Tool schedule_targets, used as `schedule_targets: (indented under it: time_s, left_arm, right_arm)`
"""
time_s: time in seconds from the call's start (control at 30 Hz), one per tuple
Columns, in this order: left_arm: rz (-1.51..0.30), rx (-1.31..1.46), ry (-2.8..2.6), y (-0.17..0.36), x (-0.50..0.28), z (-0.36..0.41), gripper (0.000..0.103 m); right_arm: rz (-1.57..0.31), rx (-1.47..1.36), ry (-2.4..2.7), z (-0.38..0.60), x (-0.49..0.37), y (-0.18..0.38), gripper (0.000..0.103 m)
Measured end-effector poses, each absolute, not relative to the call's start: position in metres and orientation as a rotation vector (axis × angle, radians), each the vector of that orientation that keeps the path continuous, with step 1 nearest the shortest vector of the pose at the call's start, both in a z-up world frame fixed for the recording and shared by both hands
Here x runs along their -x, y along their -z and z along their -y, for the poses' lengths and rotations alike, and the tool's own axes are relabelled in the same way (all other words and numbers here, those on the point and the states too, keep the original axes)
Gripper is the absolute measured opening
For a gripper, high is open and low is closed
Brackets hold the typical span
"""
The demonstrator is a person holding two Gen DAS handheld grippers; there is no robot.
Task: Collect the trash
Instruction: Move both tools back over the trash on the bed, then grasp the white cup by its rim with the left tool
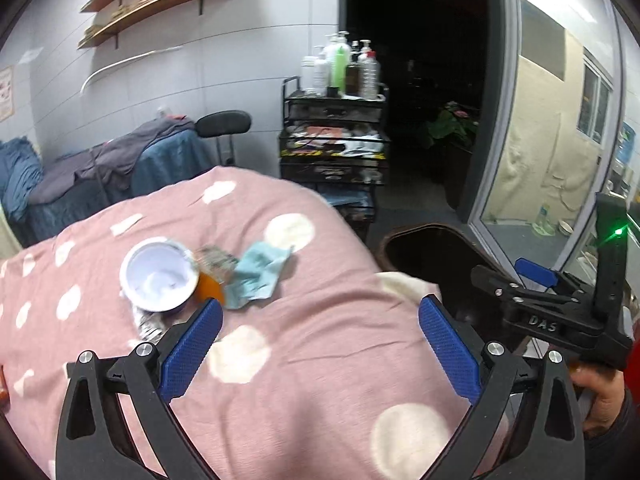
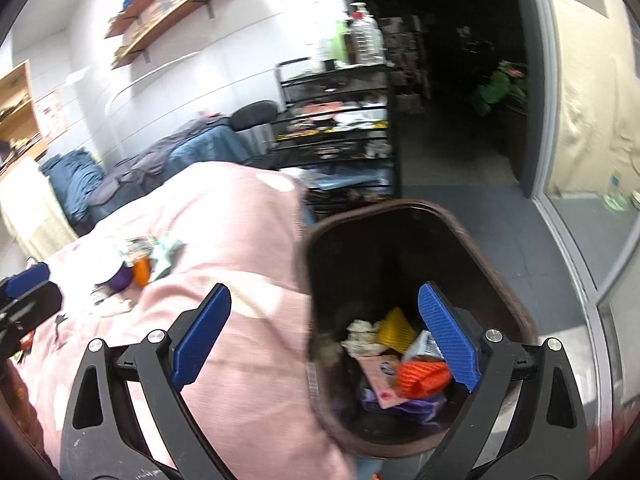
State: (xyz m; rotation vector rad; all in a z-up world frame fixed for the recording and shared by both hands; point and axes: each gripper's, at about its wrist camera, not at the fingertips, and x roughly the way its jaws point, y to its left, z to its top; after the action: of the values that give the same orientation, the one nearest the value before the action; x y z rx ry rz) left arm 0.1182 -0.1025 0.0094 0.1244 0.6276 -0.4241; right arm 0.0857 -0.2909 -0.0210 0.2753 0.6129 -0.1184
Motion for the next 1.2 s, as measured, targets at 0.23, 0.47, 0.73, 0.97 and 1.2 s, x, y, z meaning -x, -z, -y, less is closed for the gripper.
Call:
schedule_targets:
  time_s: [0.23,0.47,0.73,0.97,1.2]
  left_arm:
    - [-0.658,-0.081,0.293,0.000,-0.130,0.048,0.097]
    - [-0.691,-0.005,0.170,0.011,-0.145,-0.011,0.097]
    - [-0.726,0.054,0.102,0.022,-0.174,-0.050,0.097]
    - [-0.766,0.055,0.089,0.025,-0.218,-0.056,0.080]
    - [-0.792,-0.055,0.116,0.027,-0.267,-0.037,0.072]
  right_arm:
    - [-0.621,-0.227,-0.019,0.242,-0.105,0.012,0.094]
    - [-0.622,-0.155,-0.133,0.192,-0.127,0.004,0.094]
    - [-0.671,-0.114,-0.226,0.148,-0.166,0.005,0.094]
    - [-0.725,-0.026,-0.251,0.118,-0.185,0.014,0.094]
    - [-0.756,-0.013,-0.256,0.113,-0.189,0.023,0.094]
